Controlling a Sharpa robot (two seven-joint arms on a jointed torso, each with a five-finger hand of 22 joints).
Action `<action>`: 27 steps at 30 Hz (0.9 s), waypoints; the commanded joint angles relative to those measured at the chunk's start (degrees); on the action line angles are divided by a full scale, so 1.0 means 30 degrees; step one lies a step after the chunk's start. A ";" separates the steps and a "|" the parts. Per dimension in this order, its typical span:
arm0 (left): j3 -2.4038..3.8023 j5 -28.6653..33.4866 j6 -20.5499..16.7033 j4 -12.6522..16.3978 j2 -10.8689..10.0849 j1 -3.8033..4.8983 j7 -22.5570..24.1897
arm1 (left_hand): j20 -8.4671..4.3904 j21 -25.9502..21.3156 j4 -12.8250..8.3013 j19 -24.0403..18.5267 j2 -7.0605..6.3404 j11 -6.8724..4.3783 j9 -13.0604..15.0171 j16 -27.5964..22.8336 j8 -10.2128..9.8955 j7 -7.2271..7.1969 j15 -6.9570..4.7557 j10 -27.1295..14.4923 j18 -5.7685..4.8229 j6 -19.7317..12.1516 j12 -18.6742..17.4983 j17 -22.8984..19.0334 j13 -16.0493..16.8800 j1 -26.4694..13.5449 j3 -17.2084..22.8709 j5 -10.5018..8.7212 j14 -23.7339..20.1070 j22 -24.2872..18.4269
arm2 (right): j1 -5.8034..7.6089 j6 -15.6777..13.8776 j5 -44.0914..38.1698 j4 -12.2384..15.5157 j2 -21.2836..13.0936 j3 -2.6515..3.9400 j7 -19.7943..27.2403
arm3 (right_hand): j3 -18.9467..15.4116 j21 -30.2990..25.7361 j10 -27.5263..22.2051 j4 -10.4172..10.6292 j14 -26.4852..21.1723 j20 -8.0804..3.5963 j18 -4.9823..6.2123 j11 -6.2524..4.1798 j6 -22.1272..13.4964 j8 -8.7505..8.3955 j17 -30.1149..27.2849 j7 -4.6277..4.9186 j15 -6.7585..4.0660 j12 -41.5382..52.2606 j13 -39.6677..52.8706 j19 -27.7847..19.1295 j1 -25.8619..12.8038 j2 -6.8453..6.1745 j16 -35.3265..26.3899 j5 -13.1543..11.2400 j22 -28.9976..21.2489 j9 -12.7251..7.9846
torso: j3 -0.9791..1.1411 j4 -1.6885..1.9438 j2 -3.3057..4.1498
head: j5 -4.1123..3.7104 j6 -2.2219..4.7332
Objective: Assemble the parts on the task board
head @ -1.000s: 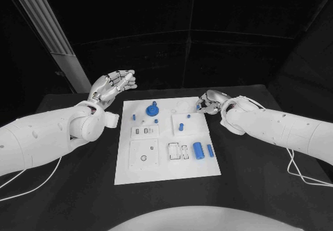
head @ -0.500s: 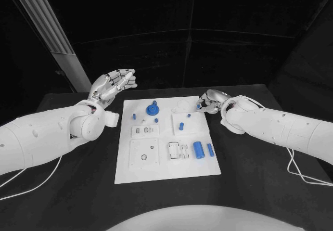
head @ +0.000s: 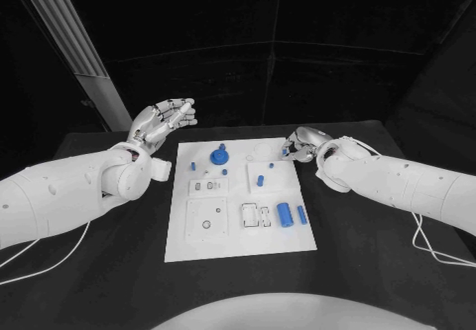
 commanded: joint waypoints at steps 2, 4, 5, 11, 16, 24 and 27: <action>0.0011 -0.0084 0.0073 0.0035 -0.0016 0.0027 0.2920 | -0.0008 -0.0107 0.0003 -0.0188 0.0147 0.0018 -0.0014 -0.0008 0.0084 0.2710 0.0014 -0.0156 -0.0131 -0.0106 0.0114 0.0009 -0.0004 0.0001 -0.0158 0.0081 -0.0104 -0.0021 | 0.0010 -0.1742 -0.0271 0.0157 -0.0053 0.0006 0.0976 | 0.0005 0.0061 0.1954 -0.0025 0.1984 -0.0083 -0.0142 0.0028 0.0644 0.0136 0.5032 -0.0273 -0.0031 -0.0006 0.5023 0.2045 0.0156 0.0212 0.0047 0.0031 0.5032 0.0247 | 0.0003 0.0003 0.0007 | 0.0084 0.0008; 0.0011 -0.0084 0.0069 0.0034 -0.0028 0.0027 0.2922 | -0.0008 -0.0107 0.0003 -0.0188 0.0147 0.0018 -0.0014 -0.0008 0.0084 0.2710 0.0014 -0.0156 -0.0131 -0.0106 0.0114 0.0009 -0.0004 0.0001 -0.0158 0.0081 -0.0104 -0.0021 | 0.0011 -0.2043 -0.0251 0.0280 -0.0099 0.0010 0.1102 | -0.0007 0.0061 0.1954 -0.0027 0.1984 -0.0080 -0.0142 0.0034 0.0688 0.0141 0.5032 -0.0269 -0.0028 -0.0006 0.5023 0.2045 0.0156 0.0198 0.0047 0.0026 0.5032 0.0250 | 0.0002 -0.0017 -0.0004 | 0.0100 0.0011; 0.0011 -0.0084 0.0069 0.0032 -0.0033 0.0027 0.2922 | -0.0008 -0.0107 0.0003 -0.0188 0.0147 0.0018 -0.0014 -0.0008 0.0084 0.2710 0.0014 -0.0156 -0.0131 -0.0106 0.0114 0.0009 -0.0004 0.0001 -0.0158 0.0081 -0.0104 -0.0021 | 0.0012 -0.2164 -0.0236 0.0376 -0.0139 0.0013 0.1142 | -0.0016 0.0061 0.1954 -0.0028 0.1984 -0.0077 -0.0142 0.0039 0.0717 0.0143 0.5032 -0.0262 -0.0025 -0.0006 0.5023 0.2045 0.0155 0.0190 0.0047 0.0025 0.5032 0.0251 | 0.0002 -0.0025 -0.0012 | 0.0117 0.0004; 0.0011 -0.0084 0.0045 -0.0013 -0.0026 0.0027 0.2904 | -0.0008 -0.0107 0.0003 -0.0188 0.0147 0.0018 -0.0014 -0.0008 0.0084 0.2710 0.0014 -0.0156 -0.0131 -0.0106 0.0114 0.0009 -0.0004 0.0001 -0.0158 0.0081 -0.0104 -0.0021 | 0.0056 -0.2659 -0.0189 0.1454 -0.0686 0.0044 0.1124 | -0.0040 0.0061 0.1954 -0.0029 0.1984 -0.0073 -0.0142 0.0058 0.0759 0.0139 0.5032 -0.0234 -0.0020 -0.0006 0.5023 0.2045 0.0151 0.0157 0.0047 0.0026 0.5032 0.0251 | -0.0031 -0.0015 -0.0029 | 0.0177 -0.0016; 0.0011 -0.0084 0.0031 -0.0069 0.0027 0.0027 0.2890 | -0.0008 -0.0105 0.0003 -0.0189 0.0152 0.0017 -0.0014 -0.0002 0.0104 0.2709 0.0013 -0.0155 -0.0129 -0.0114 0.0121 0.0009 -0.0004 0.0010 -0.0171 0.0082 -0.0100 -0.0019 | 0.0495 -0.2815 -0.0132 0.2425 -0.1040 0.0059 0.0972 | -0.0054 0.0061 0.1954 -0.0026 0.1984 -0.0070 -0.0142 0.0069 0.0773 0.0132 0.5032 -0.0217 -0.0014 -0.0006 0.5023 0.2045 0.0145 0.0140 0.0047 0.0026 0.5032 0.0248 | -0.0027 -0.0007 -0.0012 | 0.0245 -0.0008; 0.0011 -0.0084 0.0032 -0.0123 0.0095 0.0027 0.2881 | -0.0008 -0.0105 0.0003 -0.0189 0.0152 0.0017 -0.0014 -0.0002 0.0104 0.2709 0.0013 -0.0155 -0.0129 -0.0114 0.0121 0.0009 -0.0004 0.0010 -0.0171 0.0082 -0.0100 -0.0019 | 0.1238 -0.2016 0.0261 0.4382 -0.1208 0.0065 0.0138 | -0.0155 0.0061 0.1954 0.0072 0.1984 -0.0030 -0.0142 0.0172 0.0786 0.0027 0.5032 -0.0084 0.0051 -0.0006 0.5023 0.2045 0.0036 0.0093 0.0047 0.0029 0.5032 0.0205 | -0.0033 0.0027 0.0004 | 0.0411 -0.0153; 0.0011 -0.0084 0.0031 -0.0131 0.0102 0.0028 0.2877 | -0.0008 -0.0105 0.0003 -0.0189 0.0152 0.0017 -0.0014 -0.0002 0.0104 0.2709 0.0013 -0.0155 -0.0129 -0.0114 0.0121 0.0009 -0.0004 0.0010 -0.0171 0.0082 -0.0100 -0.0019 | 0.1323 -0.1638 0.0340 0.5153 -0.1093 0.0064 -0.0240 | -0.0211 0.0061 0.1954 0.0126 0.1984 0.0026 -0.0142 0.0290 0.0892 -0.0004 0.5032 0.0068 0.0137 -0.0006 0.5023 0.2045 -0.0006 0.0083 0.0047 0.0033 0.5032 0.0193 | -0.0016 0.0024 0.0024 | 0.0568 -0.0207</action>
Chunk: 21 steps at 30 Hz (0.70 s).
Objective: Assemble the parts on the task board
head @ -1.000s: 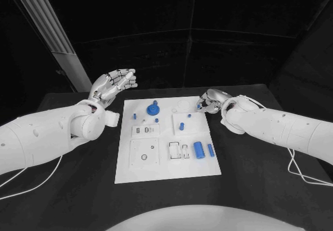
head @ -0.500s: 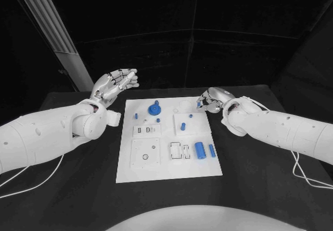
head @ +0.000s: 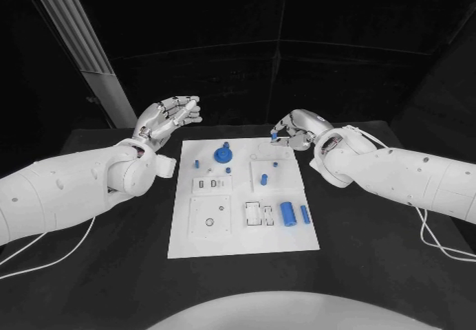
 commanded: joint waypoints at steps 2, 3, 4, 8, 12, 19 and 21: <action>0.0011 -0.0082 0.0031 0.0001 0.0005 0.0028 0.2874 | -0.0008 -0.0105 0.0004 -0.0189 0.0153 0.0018 -0.0015 -0.0002 0.0106 0.2708 0.0013 -0.0155 -0.0129 -0.0116 0.0121 0.0010 -0.0005 0.0010 -0.0064 0.0082 -0.0100 -0.0023 | 0.0100 0.0608 0.0312 0.0980 0.0203 -0.0002 -0.0896 | -0.0090 0.0061 0.2016 0.0059 0.1984 0.0056 -0.0141 0.0181 0.0790 -0.0102 0.5032 -0.0040 0.0179 -0.0006 0.5016 0.2045 -0.0172 0.0034 0.0046 0.0028 0.5032 0.0189 | 0.0015 0.0006 0.0040 | 0.0353 -0.0109; 0.0011 -0.0082 0.0028 0.0010 0.0001 0.0029 0.2872 | -0.0008 -0.0105 0.0004 -0.0189 0.0153 0.0018 -0.0015 -0.0002 0.0106 0.2708 0.0013 -0.0155 -0.0129 -0.0116 0.0121 0.0010 -0.0005 0.0010 -0.0064 0.0082 -0.0100 -0.0023 | 0.0109 0.0662 0.0331 0.1195 0.0261 -0.0002 -0.0995 | -0.0094 0.0061 0.2016 0.0063 0.1984 0.0059 -0.0141 0.0186 0.0796 -0.0104 0.5032 -0.0035 0.0184 -0.0006 0.5016 0.2045 -0.0175 0.0032 0.0046 0.0026 0.5032 0.0189 | 0.0013 0.0008 0.0038 | 0.0468 -0.0127; 0.0011 -0.0082 0.0025 0.0017 -0.0003 0.0030 0.2870 | -0.0008 -0.0105 0.0004 -0.0189 0.0153 0.0018 -0.0015 -0.0002 0.0106 0.2708 0.0013 -0.0155 -0.0129 -0.0116 0.0121 0.0010 -0.0005 0.0010 -0.0064 0.0082 -0.0100 -0.0023 | 0.0116 0.0719 0.0352 0.1392 0.0321 -0.0002 -0.1081 | -0.0114 0.0061 0.2016 0.0085 0.1984 0.0075 -0.0141 0.0206 0.0815 -0.0114 0.5032 -0.0014 0.0205 -0.0006 0.5016 0.2045 -0.0195 0.0027 0.0046 0.0021 0.5032 0.0185 | 0.0014 0.0014 0.0028 | 0.0580 -0.0158; 0.0011 -0.0082 0.0010 0.0037 -0.0025 0.0032 0.2871 | -0.0008 -0.0100 0.0005 -0.0185 0.0156 0.0017 -0.0014 0.0002 0.0121 0.2708 0.0012 -0.0152 -0.0128 -0.0119 0.0127 0.0010 -0.0004 0.0015 -0.0074 0.0081 -0.0096 -0.0017 | 0.0130 0.0901 0.0470 0.1958 0.0588 -0.0004 -0.1380 | -0.0142 0.0061 0.2016 0.0112 0.1984 0.0096 -0.0141 0.0232 0.0823 -0.0138 0.5032 0.0010 0.0231 -0.0006 0.5016 0.2045 -0.0223 0.0016 0.0046 0.0020 0.5032 0.0175 | 0.0017 0.0032 0.0021 | 0.0956 -0.0281; 0.0011 -0.0082 -0.0003 0.0060 -0.0051 0.0033 0.2872 | -0.0008 -0.0099 0.0005 -0.0185 0.0157 0.0017 -0.0014 0.0003 0.0124 0.2708 0.0012 -0.0151 -0.0127 -0.0119 0.0129 0.0010 -0.0004 0.0016 -0.0076 0.0081 -0.0095 -0.0015 | 0.0134 0.1060 0.0537 0.2424 0.0901 -0.0004 -0.1768 | -0.0149 0.0061 0.2016 0.0120 0.1984 0.0104 -0.0141 0.0241 0.0820 -0.0151 0.5032 0.0018 0.0240 -0.0006 0.5016 0.2045 -0.0228 0.0015 0.0046 0.0023 0.5032 0.0169 | 0.0020 0.0007 0.0025 | 0.1317 -0.0420; 0.0011 -0.0082 -0.0019 0.0084 -0.0064 0.0036 0.2873 | -0.0008 -0.0099 0.0005 -0.0185 0.0157 0.0017 -0.0014 0.0003 0.0124 0.2708 0.0012 -0.0151 -0.0127 -0.0119 0.0129 0.0010 -0.0004 0.0016 -0.0076 0.0081 -0.0095 -0.0015 | 0.0132 0.1194 0.0566 0.2925 0.1477 -0.0007 -0.2625 | -0.0181 0.0061 0.2016 0.0140 0.1984 0.0132 -0.0141 0.0270 0.0796 -0.0201 0.5032 0.0048 0.0271 -0.0006 0.5016 0.2045 -0.0244 -0.0001 0.0046 0.0029 0.5032 0.0149 | 0.0005 -0.0025 0.0017 | 0.1758 -0.0674; 0.0011 -0.0082 -0.0021 0.0087 -0.0063 0.0037 0.2875 | -0.0008 -0.0099 0.0005 -0.0185 0.0157 0.0017 -0.0014 0.0003 0.0124 0.2708 0.0012 -0.0151 -0.0127 -0.0119 0.0129 0.0010 -0.0004 0.0016 -0.0076 0.0081 -0.0095 -0.0015 | 0.0130 0.1247 0.0494 0.3007 0.1655 -0.0007 -0.2872 | -0.0207 0.0061 0.2016 0.0158 0.1984 0.0146 -0.0141 0.0285 0.0794 -0.0223 0.5032 0.0063 0.0286 -0.0006 0.5016 0.2045 -0.0267 -0.0016 0.0046 0.0025 0.5032 0.0140 | 0.0010 -0.0014 0.0019 | 0.1829 -0.0746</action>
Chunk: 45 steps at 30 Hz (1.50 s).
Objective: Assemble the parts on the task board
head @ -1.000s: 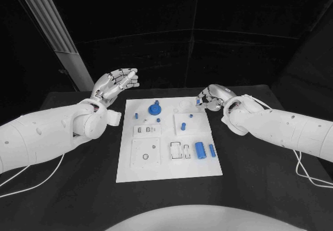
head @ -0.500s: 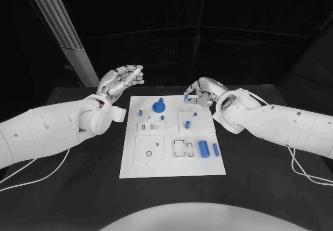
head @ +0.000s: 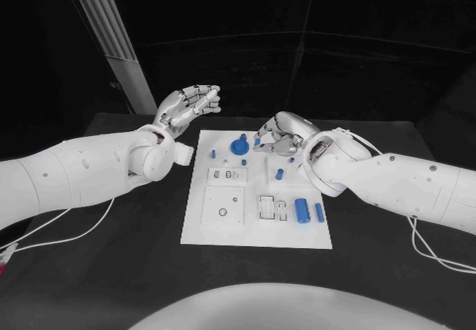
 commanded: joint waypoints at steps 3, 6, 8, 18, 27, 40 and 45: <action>0.0011 -0.0083 0.0006 0.0040 -0.0002 0.0034 0.2876 | -0.0008 -0.0104 0.0004 -0.0191 0.0159 0.0017 -0.0014 0.0007 0.0138 0.2707 0.0012 -0.0148 -0.0127 -0.0121 0.0135 0.0009 -0.0004 0.0021 -0.0085 0.0082 -0.0091 -0.0028 | 0.0040 0.0394 -0.0119 0.0167 0.0367 0.0010 -0.1264 | -0.0100 0.0060 0.1990 0.0050 0.1985 0.0151 -0.0140 0.0130 0.0611 -0.0006 0.5018 -0.0117 0.0149 -0.0006 0.5019 0.2045 -0.0262 -0.0010 0.0046 0.0089 0.5032 0.0137 | -0.0004 -0.0018 0.0001 | 0.0264 -0.0167; 0.0011 -0.0083 0.0002 0.0031 0.0007 0.0035 0.2878 | -0.0008 -0.0104 0.0004 -0.0191 0.0159 0.0017 -0.0014 0.0007 0.0138 0.2707 0.0012 -0.0148 -0.0127 -0.0121 0.0135 0.0009 -0.0004 0.0021 -0.0085 0.0082 -0.0091 -0.0028 | 0.0034 0.0502 -0.0328 0.0134 0.0663 0.0008 -0.1566 | -0.0107 0.0060 0.1990 0.0056 0.1985 0.0156 -0.0140 0.0134 0.0616 -0.0009 0.5018 -0.0115 0.0153 -0.0006 0.5019 0.2045 -0.0270 -0.0011 0.0046 0.0090 0.5032 0.0136 | 0.0003 -0.0021 -0.0014 | 0.0403 -0.0240; 0.0011 -0.0083 -0.0001 0.0031 0.0012 0.0036 0.2881 | -0.0008 -0.0104 0.0004 -0.0191 0.0159 0.0017 -0.0014 0.0007 0.0138 0.2707 0.0012 -0.0148 -0.0127 -0.0121 0.0135 0.0009 -0.0004 0.0021 -0.0085 0.0082 -0.0091 -0.0028 | 0.0022 0.0635 -0.0465 0.0060 0.0905 0.0006 -0.1797 | -0.0110 0.0060 0.1990 0.0058 0.1985 0.0158 -0.0140 0.0135 0.0620 -0.0010 0.5018 -0.0115 0.0156 -0.0006 0.5019 0.2045 -0.0272 -0.0012 0.0046 0.0091 0.5032 0.0136 | 0.0004 -0.0010 -0.0012 | 0.0484 -0.0292; 0.0011 -0.0083 -0.0021 0.0068 0.0001 0.0047 0.2888 | -0.0008 -0.0104 0.0004 -0.0191 0.0159 0.0017 -0.0014 0.0007 0.0138 0.2707 0.0012 -0.0148 -0.0127 -0.0121 0.0135 0.0009 -0.0004 0.0021 -0.0085 0.0082 -0.0091 -0.0028 | -0.0215 0.1523 -0.1551 -0.0248 0.1772 0.0000 -0.3240 | -0.0125 0.0060 0.1990 0.0042 0.1985 0.0182 -0.0140 0.0142 0.0642 -0.0035 0.5018 -0.0116 0.0174 -0.0006 0.5019 0.2045 -0.0252 -0.0031 0.0046 0.0130 0.5032 0.0127 | 0.0001 0.0000 0.0009 | 0.0636 -0.0393; 0.0011 -0.0083 -0.0037 0.0080 -0.0015 0.0056 0.2897 | -0.0008 -0.0104 0.0004 -0.0191 0.0159 0.0017 -0.0014 0.0007 0.0138 0.2707 0.0012 -0.0148 -0.0127 -0.0121 0.0135 0.0009 -0.0004 0.0021 -0.0085 0.0082 -0.0091 -0.0028 | -0.0663 0.1831 -0.2525 -0.0698 0.2364 -0.0002 -0.3470 | -0.0127 0.0060 0.1990 0.0032 0.1985 0.0190 -0.0140 0.0146 0.0636 -0.0052 0.5018 -0.0111 0.0179 -0.0006 0.5019 0.2045 -0.0240 -0.0039 0.0046 0.0140 0.5032 0.0120 | 0.0009 -0.0047 0.0000 | 0.0700 -0.0495; 0.0011 -0.0084 -0.0009 0.0096 -0.0049 0.0058 0.2925 | -0.0007 -0.0115 0.0000 -0.0206 0.0168 0.0015 -0.0013 0.0016 0.0169 0.2706 0.0010 -0.0140 -0.0124 -0.0127 0.0148 0.0009 -0.0003 0.0044 -0.0100 0.0094 -0.0084 -0.0055 | -0.1357 0.1734 -0.3061 -0.1536 0.3044 0.0001 -0.3100 | -0.0124 0.0060 0.1990 0.0001 0.1985 0.0210 -0.0140 0.0162 0.0602 -0.0108 0.5018 -0.0090 0.0191 -0.0006 0.5019 0.2045 -0.0202 -0.0045 0.0046 0.0158 0.5032 0.0097 | 0.0022 -0.0010 0.0009 | 0.0624 -0.0580; 0.0012 -0.0084 -0.0023 0.0096 -0.0111 0.0064 0.2916 | -0.0007 -0.0115 0.0000 -0.0206 0.0168 0.0015 -0.0013 0.0016 0.0169 0.2706 0.0010 -0.0140 -0.0124 -0.0127 0.0148 0.0009 -0.0003 0.0044 -0.0100 0.0094 -0.0084 -0.0055 | -0.1466 0.1757 -0.3239 -0.1881 0.3312 0.0000 -0.3054 | -0.0110 0.0060 0.1990 -0.0024 0.1985 0.0225 -0.0140 0.0174 0.0592 -0.0142 0.5018 -0.0078 0.0202 -0.0006 0.5019 0.2045 -0.0167 -0.0032 0.0046 0.0175 0.5032 0.0084 | 0.0022 -0.0047 0.0028 | 0.0693 -0.0623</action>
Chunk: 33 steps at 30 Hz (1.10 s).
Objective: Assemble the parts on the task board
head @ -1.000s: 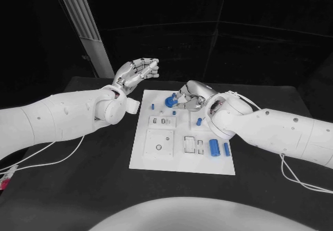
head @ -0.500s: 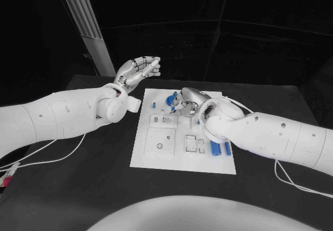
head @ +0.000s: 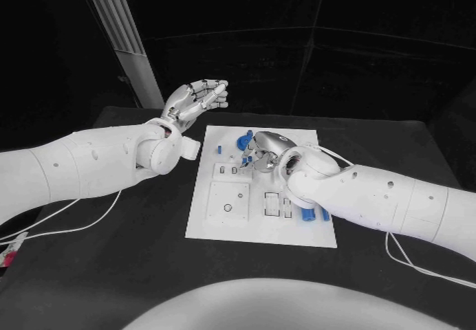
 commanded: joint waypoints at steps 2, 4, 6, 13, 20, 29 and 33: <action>0.0012 -0.0084 0.0020 0.0037 -0.0068 0.0050 0.2921 | 0.0061 -0.0112 -0.0001 -0.0135 0.0171 0.0015 -0.0013 0.0017 0.0103 0.2706 0.0009 -0.0141 -0.0125 -0.0131 0.0074 0.0009 -0.0003 0.0050 -0.0104 0.0100 -0.0084 -0.0010 | -0.0053 0.0140 -0.0566 -0.0209 0.0153 0.0012 0.0191 | -0.0057 0.0060 0.1990 -0.0077 0.2054 0.0159 -0.0141 0.0179 0.0405 -0.0052 0.5026 -0.0256 0.0137 -0.0006 0.5023 0.1976 0.0037 0.0169 0.0046 0.0103 0.5032 0.0075 | -0.0006 0.0012 0.0014 | 0.0027 -0.0015; 0.0012 -0.0084 0.0015 0.0042 -0.0080 0.0055 0.2924 | 0.0061 -0.0110 -0.0002 -0.0134 0.0173 0.0015 -0.0014 0.0018 0.0106 0.2706 0.0009 -0.0141 -0.0125 -0.0132 0.0075 0.0009 -0.0004 0.0053 -0.0105 0.0103 -0.0084 -0.0008 | -0.0106 0.0141 -0.0616 -0.0262 0.0189 0.0012 0.0213 | -0.0057 0.0060 0.1990 -0.0077 0.2054 0.0159 -0.0141 0.0179 0.0405 -0.0052 0.5026 -0.0256 0.0137 -0.0006 0.5023 0.1976 0.0037 0.0169 0.0046 0.0103 0.5032 0.0075 | -0.0017 0.0028 -0.0001 | 0.0017 -0.0015; 0.0013 -0.0084 0.0017 0.0053 -0.0082 0.0059 0.2926 | 0.0061 -0.0110 -0.0002 -0.0134 0.0173 0.0015 -0.0014 0.0018 0.0106 0.2706 0.0009 -0.0141 -0.0125 -0.0132 0.0075 0.0009 -0.0004 0.0053 -0.0105 0.0103 -0.0084 -0.0008 | -0.0147 0.0134 -0.0694 -0.0310 0.0221 0.0012 0.0221 | -0.0057 0.0060 0.1990 -0.0077 0.2054 0.0159 -0.0141 0.0179 0.0405 -0.0052 0.5026 -0.0256 0.0137 -0.0006 0.5023 0.1976 0.0037 0.0169 0.0046 0.0103 0.5032 0.0075 | -0.0017 0.0026 -0.0007 | 0.0020 -0.0015; 0.0013 -0.0084 0.0035 0.0066 -0.0053 0.0063 0.2939 | 0.0061 -0.0110 -0.0002 -0.0134 0.0173 0.0015 -0.0014 0.0018 0.0107 0.2706 0.0009 -0.0141 -0.0125 -0.0132 0.0075 0.0009 -0.0004 0.0054 -0.0106 0.0103 -0.0084 -0.0008 | -0.0219 0.0458 -0.0956 -0.0592 0.0395 0.0011 0.0185 | -0.0049 0.0060 0.1990 -0.0103 0.2054 0.0179 -0.0141 0.0202 0.0367 -0.0111 0.5026 -0.0228 0.0153 -0.0006 0.5023 0.1976 0.0064 0.0173 0.0046 0.0101 0.5032 0.0052 | -0.0017 -0.0004 -0.0025 | 0.0051 -0.0015; 0.0013 -0.0084 0.0025 0.0091 -0.0079 0.0064 0.2939 | 0.0061 -0.0109 -0.0002 -0.0134 0.0176 0.0015 -0.0014 0.0020 0.0115 0.2706 0.0009 -0.0140 -0.0124 -0.0136 0.0079 0.0009 -0.0004 0.0062 -0.0110 0.0112 -0.0083 -0.0007 | -0.0315 0.0634 -0.0926 -0.0769 0.0492 0.0011 0.0402 | -0.0050 0.0060 0.1990 -0.0132 0.2054 0.0194 -0.0141 0.0220 0.0336 -0.0156 0.5026 -0.0208 0.0167 -0.0006 0.5023 0.1976 0.0090 0.0157 0.0046 0.0092 0.5032 0.0034 | -0.0005 0.0007 -0.0005 | 0.0059 -0.0015; 0.0013 -0.0084 0.0024 0.0123 -0.0121 0.0068 0.2936 | 0.0061 -0.0109 -0.0002 -0.0134 0.0176 0.0015 -0.0014 0.0020 0.0115 0.2706 0.0009 -0.0140 -0.0124 -0.0136 0.0079 0.0009 -0.0004 0.0062 -0.0110 0.0112 -0.0083 -0.0007 | -0.0441 0.0696 -0.0865 -0.0888 0.0599 0.0011 0.0600 | -0.0061 0.0060 0.1990 -0.0182 0.2054 0.0232 -0.0141 0.0263 0.0235 -0.0276 0.5026 -0.0162 0.0203 -0.0006 0.5023 0.1976 0.0124 0.0124 0.0046 0.0086 0.5032 -0.0016 | -0.0022 -0.0009 -0.0011 | 0.0025 -0.0015; 0.0013 -0.0084 0.0027 0.0134 -0.0126 0.0073 0.2935 | 0.0061 -0.0109 -0.0002 -0.0134 0.0176 0.0015 -0.0014 0.0020 0.0115 0.2706 0.0009 -0.0140 -0.0124 -0.0136 0.0079 0.0009 -0.0004 0.0062 -0.0110 0.0112 -0.0083 -0.0007 | -0.0461 0.0753 -0.0860 -0.0949 0.0626 0.0011 0.0629 | -0.0062 0.0060 0.1990 -0.0195 0.2054 0.0241 -0.0141 0.0270 0.0210 -0.0305 0.5026 -0.0160 0.0211 -0.0006 0.5023 0.1976 0.0134 0.0117 0.0046 0.0087 0.5032 -0.0027 | -0.0025 -0.0004 -0.0007 | 0.0002 -0.0015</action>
